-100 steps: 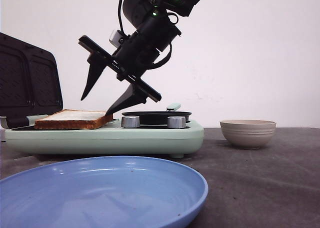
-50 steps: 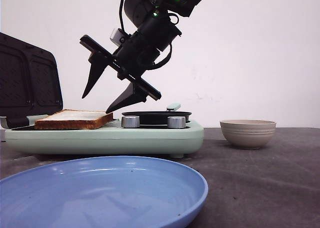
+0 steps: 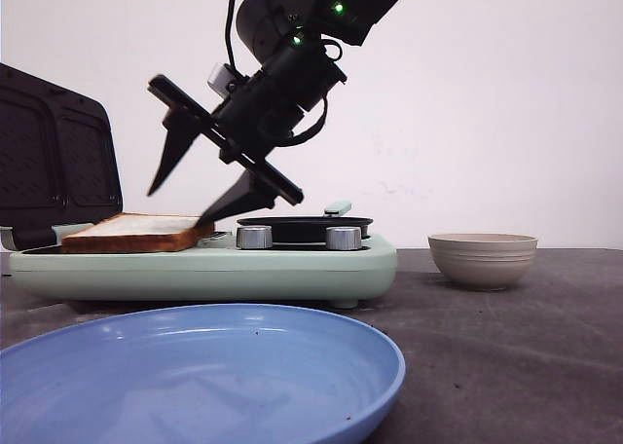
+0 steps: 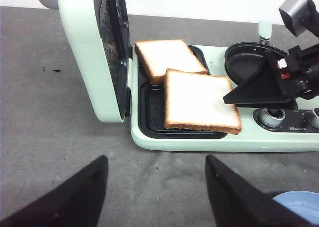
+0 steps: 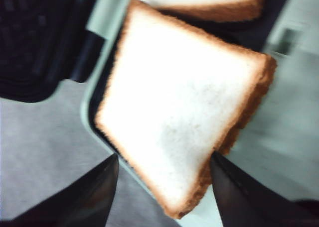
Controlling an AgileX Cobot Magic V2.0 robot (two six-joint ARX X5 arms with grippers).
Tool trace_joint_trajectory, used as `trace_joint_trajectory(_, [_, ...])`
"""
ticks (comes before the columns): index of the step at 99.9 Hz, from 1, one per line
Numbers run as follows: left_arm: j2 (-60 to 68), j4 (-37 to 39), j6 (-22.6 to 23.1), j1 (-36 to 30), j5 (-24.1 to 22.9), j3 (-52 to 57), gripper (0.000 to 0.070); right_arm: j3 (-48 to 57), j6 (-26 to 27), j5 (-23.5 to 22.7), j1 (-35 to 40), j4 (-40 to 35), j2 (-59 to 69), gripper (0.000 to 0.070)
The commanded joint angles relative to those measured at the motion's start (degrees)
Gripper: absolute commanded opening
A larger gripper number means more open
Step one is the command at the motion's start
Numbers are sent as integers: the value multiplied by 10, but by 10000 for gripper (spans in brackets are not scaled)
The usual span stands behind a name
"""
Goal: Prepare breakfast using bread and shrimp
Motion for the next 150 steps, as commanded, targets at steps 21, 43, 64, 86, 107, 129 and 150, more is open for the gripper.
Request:
trace_joint_trajectory(21, [1,3,3,0,-2,3,312,13,3,-10,14,3,22,362])
trace_joint_trajectory(43, [1,4,3,0,-2,3,312,13,-53,1,10,-56,-14,361])
trace_joint_trajectory(64, [0,7,2,0,-2,4,313,13,-145,92,9,-104,-96,361])
trace_joint_trajectory(86, [0,7,-1,0,-2,5,313,13,-222,159,0,-131,-196,360])
trace_joint_trajectory(107, [-1,8,-6,0,-8,5,313,13,-282,212,-18,-184,-283,360])
trace_joint_trajectory(129, [-1,14,-23,0,-23,5,313,-2,-297,235,-43,-193,-365,360])
trace_joint_trajectory(150, [-1,42,-50,0,-30,5,313,-116,-309,247,-65,-143,-472,359])
